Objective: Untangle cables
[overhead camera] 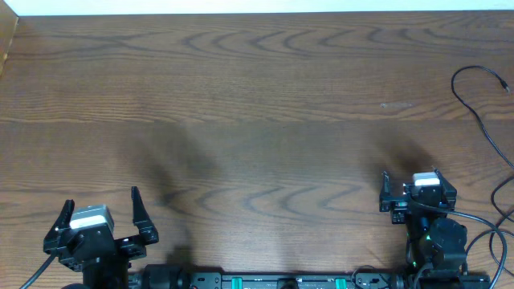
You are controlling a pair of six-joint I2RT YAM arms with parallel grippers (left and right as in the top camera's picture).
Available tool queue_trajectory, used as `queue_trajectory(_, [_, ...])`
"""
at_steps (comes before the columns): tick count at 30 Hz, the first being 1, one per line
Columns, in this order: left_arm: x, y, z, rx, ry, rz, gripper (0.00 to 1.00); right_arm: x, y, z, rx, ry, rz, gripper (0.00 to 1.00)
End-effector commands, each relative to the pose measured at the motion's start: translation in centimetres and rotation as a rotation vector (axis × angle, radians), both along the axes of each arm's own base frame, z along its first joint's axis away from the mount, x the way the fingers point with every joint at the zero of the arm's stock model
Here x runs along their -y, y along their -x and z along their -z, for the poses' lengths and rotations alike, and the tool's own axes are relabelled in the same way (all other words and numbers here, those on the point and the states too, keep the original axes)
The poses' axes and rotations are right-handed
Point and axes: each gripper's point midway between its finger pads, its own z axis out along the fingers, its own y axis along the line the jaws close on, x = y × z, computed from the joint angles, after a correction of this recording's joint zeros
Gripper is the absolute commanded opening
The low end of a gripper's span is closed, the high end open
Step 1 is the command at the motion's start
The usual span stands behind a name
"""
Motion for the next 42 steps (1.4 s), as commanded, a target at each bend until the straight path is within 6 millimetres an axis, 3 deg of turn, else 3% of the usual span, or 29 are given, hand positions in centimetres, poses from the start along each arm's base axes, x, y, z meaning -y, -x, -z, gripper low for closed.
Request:
queue_trajectory(1, [-0.2, 0.1, -0.1, 0.006, 0.010, -0.017, 0.98, 0.3, 0.0, 0.1, 0.003, -0.011, 0.018, 0.99])
queue_trajectory(24, [0.0, 0.1, 0.1, 0.000, 0.014, -0.002, 0.98, 0.3, 0.0, 0.1, 0.003, -0.012, 0.018, 0.99])
queue_trajectory(32, [8.0, -2.2, -0.8, 0.097, 0.075, 0.466, 0.98, 0.3, 0.0, 0.1, 0.003, -0.011, 0.018, 0.99])
queue_trajectory(38, [10.5, -5.1, 1.0, 0.191, 0.064, 0.620, 0.98, 0.3, 0.0, 0.1, 0.003, -0.011, 0.018, 0.99])
queue_trajectory(42, [10.5, -6.5, 3.4, 0.211, 0.057, 0.622, 0.98, 0.3, 0.0, 0.1, 0.003, -0.011, 0.018, 0.99])
